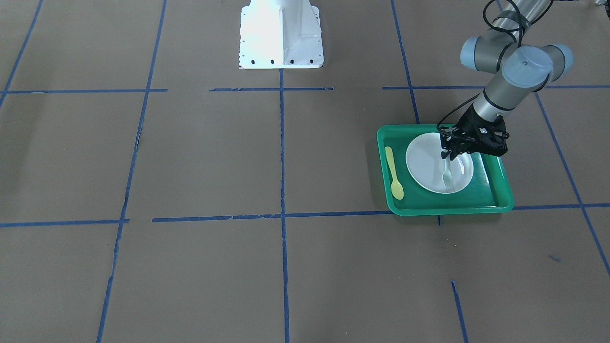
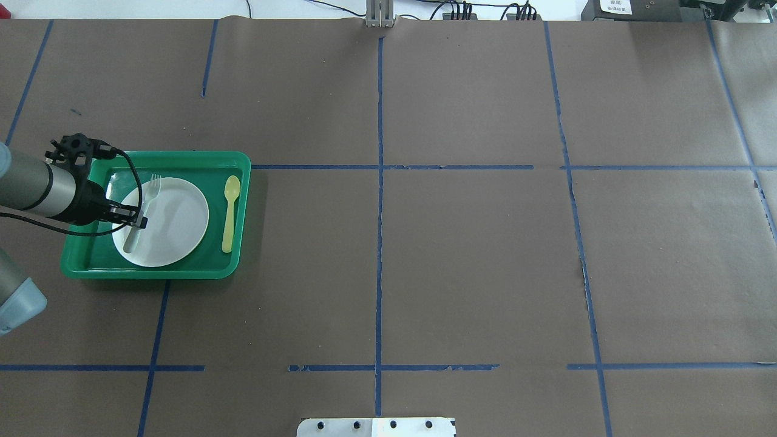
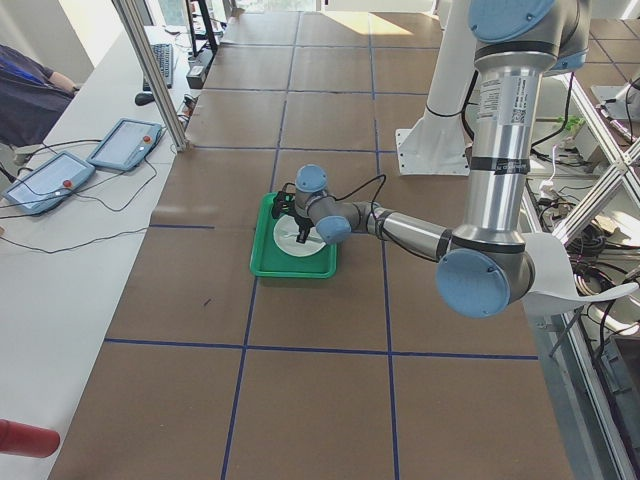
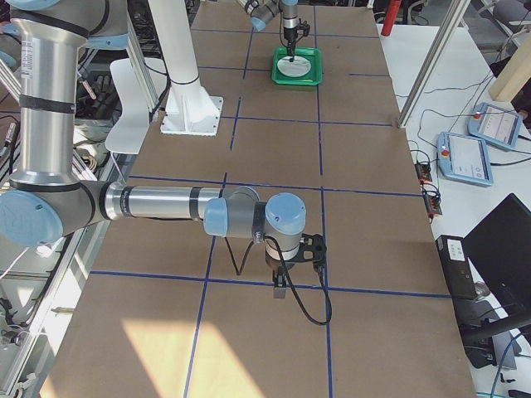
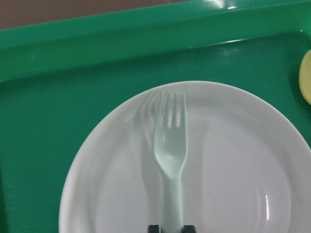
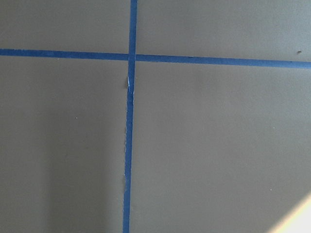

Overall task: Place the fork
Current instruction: 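Carry the fork off the plate and lower it beside the plate in the tray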

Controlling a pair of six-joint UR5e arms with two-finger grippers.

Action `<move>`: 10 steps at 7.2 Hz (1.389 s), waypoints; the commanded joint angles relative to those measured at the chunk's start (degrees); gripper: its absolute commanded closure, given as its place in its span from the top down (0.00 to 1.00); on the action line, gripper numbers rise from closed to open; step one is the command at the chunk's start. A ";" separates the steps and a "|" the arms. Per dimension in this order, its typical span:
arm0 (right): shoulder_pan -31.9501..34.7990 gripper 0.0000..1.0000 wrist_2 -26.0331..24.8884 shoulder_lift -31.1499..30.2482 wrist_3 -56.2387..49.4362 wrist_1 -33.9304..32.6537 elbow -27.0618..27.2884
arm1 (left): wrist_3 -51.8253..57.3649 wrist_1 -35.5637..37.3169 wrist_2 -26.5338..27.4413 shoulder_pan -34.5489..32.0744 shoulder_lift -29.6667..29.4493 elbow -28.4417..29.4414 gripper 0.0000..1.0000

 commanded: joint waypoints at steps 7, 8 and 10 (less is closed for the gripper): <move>0.00 1.00 0.00 0.00 0.00 0.00 -0.02 | -0.79 -0.43 -4.30 -7.31 2.87 3.93 0.00; 0.00 1.00 0.00 0.00 0.00 0.00 -0.02 | -1.93 -0.52 -4.30 -7.23 2.61 4.01 0.00; 0.00 1.00 0.00 0.00 0.00 0.00 -0.02 | -1.76 -0.52 -4.30 -7.23 2.52 4.10 0.16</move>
